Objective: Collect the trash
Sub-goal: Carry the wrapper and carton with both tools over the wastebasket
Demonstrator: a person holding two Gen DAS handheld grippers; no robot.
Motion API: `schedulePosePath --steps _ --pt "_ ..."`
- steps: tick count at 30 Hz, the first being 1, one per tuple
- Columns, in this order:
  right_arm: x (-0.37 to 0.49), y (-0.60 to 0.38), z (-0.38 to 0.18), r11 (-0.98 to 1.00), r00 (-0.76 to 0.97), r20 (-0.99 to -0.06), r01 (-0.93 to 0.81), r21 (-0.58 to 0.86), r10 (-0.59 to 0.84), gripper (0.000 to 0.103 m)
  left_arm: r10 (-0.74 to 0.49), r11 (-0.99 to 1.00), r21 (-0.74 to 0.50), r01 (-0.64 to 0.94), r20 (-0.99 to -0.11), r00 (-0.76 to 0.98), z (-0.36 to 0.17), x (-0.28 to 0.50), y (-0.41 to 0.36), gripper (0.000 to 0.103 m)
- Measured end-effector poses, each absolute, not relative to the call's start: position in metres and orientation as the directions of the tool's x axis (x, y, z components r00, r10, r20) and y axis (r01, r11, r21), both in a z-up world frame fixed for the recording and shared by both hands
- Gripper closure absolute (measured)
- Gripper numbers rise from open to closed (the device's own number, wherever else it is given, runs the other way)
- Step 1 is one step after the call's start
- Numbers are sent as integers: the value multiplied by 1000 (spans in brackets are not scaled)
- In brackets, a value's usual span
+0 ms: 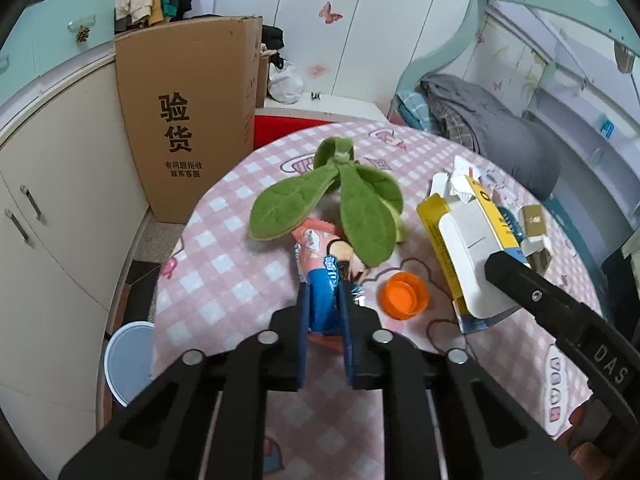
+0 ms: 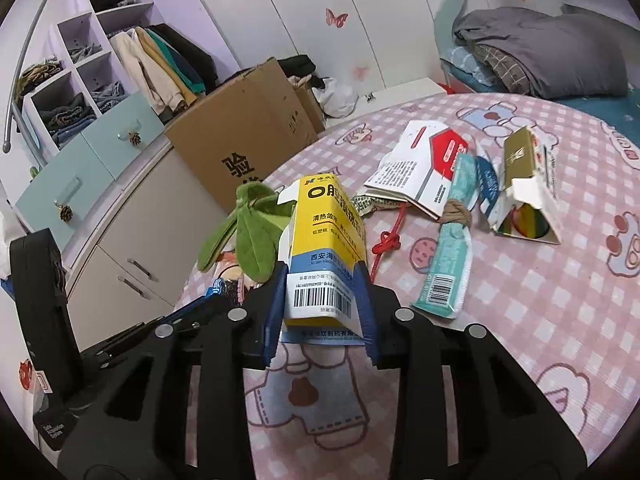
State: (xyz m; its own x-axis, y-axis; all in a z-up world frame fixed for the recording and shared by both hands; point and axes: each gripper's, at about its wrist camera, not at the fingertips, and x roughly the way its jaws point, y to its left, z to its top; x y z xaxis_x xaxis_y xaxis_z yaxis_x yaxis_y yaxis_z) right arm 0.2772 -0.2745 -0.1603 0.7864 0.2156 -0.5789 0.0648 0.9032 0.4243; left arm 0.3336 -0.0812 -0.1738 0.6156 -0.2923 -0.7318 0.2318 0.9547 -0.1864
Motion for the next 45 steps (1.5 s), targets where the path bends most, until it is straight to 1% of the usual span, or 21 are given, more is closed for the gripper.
schedulePosePath --steps 6,13,21,24,27,33,39,45 --pt "257 -270 -139 905 810 -547 49 422 211 71 -318 948 -226 224 -718 619 -161 313 -67 93" --pt "233 -254 -121 910 822 -521 12 416 228 70 -329 944 -242 223 -700 634 -144 281 -49 93" --pt "219 -217 -96 913 826 -492 -65 402 276 70 -313 947 -263 182 -646 696 -116 251 -13 93" --pt "219 -194 -86 913 821 -480 -113 393 308 70 -282 955 -259 147 -628 725 -105 244 7 93" --pt "220 -171 -79 907 811 -471 -162 388 346 70 -266 954 -279 111 -615 742 -96 239 30 93" --pt "232 -121 -76 888 770 -473 -261 379 429 70 -164 968 -252 10 -600 783 -87 231 75 92" --pt "251 -67 -85 860 710 -495 -345 376 501 70 -86 966 -245 -86 -612 786 -96 238 122 92" --pt "280 -16 -110 829 637 -531 -404 387 558 70 -11 951 -241 -192 -648 761 -119 251 172 92"
